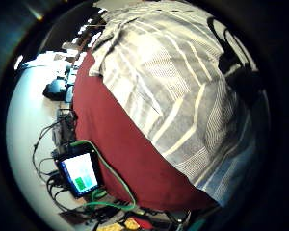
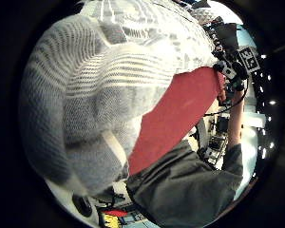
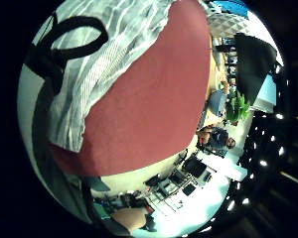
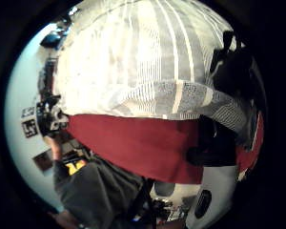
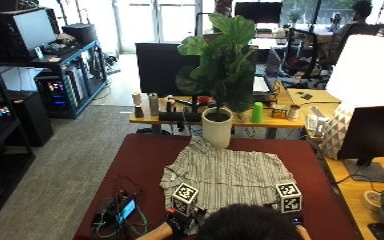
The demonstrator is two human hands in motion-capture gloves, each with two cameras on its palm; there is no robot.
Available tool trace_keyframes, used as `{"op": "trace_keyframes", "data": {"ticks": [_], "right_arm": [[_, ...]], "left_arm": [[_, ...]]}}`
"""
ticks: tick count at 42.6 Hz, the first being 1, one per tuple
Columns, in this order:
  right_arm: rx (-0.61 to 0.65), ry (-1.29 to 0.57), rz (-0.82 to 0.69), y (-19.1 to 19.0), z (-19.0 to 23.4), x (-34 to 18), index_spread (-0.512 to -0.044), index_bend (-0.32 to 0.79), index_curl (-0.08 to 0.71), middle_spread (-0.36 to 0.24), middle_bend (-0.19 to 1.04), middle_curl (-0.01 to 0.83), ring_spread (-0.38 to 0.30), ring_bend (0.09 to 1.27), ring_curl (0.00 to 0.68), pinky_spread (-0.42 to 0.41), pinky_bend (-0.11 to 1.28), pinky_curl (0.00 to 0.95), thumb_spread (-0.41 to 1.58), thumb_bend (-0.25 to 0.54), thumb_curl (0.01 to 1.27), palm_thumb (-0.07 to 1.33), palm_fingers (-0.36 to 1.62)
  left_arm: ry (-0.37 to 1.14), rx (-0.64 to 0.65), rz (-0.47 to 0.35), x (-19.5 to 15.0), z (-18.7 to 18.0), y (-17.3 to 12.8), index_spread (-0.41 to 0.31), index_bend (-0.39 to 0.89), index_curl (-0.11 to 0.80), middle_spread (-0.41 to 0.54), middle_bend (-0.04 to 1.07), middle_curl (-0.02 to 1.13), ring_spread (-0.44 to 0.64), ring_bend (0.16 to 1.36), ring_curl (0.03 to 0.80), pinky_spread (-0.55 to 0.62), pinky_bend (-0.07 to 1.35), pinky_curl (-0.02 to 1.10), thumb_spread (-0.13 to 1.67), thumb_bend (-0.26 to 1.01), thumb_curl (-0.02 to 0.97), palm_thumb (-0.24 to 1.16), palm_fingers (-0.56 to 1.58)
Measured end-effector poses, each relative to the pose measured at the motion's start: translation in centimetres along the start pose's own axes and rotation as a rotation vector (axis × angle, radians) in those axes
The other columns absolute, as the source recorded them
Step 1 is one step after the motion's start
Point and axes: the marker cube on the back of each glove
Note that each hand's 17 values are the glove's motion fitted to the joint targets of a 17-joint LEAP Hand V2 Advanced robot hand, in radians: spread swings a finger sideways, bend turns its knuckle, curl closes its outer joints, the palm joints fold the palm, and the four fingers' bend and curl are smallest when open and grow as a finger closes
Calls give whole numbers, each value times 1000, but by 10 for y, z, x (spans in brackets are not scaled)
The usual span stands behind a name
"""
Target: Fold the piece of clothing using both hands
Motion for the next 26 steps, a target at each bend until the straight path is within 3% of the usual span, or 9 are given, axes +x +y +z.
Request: {"op": "trace_keyframes", "data": {"ticks": [2, 7, 26], "right_arm": [[4, 18, -6, -3, 0, -1, -304, 169, 274, -167, 207, 393, -193, 537, 372, -161, 612, 295, 1055, 103, 370, 911, 1073], [-26, 62, -10, -8, -3, -1, -282, 189, 320, -176, 241, 425, -219, 567, 407, -246, 574, 317, 1014, 96, 400, 965, 1231], [-154, 57, -128, 21, -15, -15, -266, 169, 392, -211, 293, 481, -237, 609, 453, -306, 493, 354, 935, -1, 478, 1010, 1237]], "left_arm": [[21, -88, 1, 3, -1, 10, -200, 515, 442, -141, 201, 308, -119, 494, 278, -48, 302, 317, 1210, 149, 275, 438, 871], [28, -169, 19, 3, -12, 12, -224, 395, 432, -206, 215, 340, -234, 513, 307, -168, 296, 335, 1289, 166, 269, 479, 1005], [64, -297, 115, 0, -66, 36, -263, 231, 480, -290, 241, 432, -330, 451, 364, -270, 193, 360, 1475, 187, 261, 526, 1181]]}}
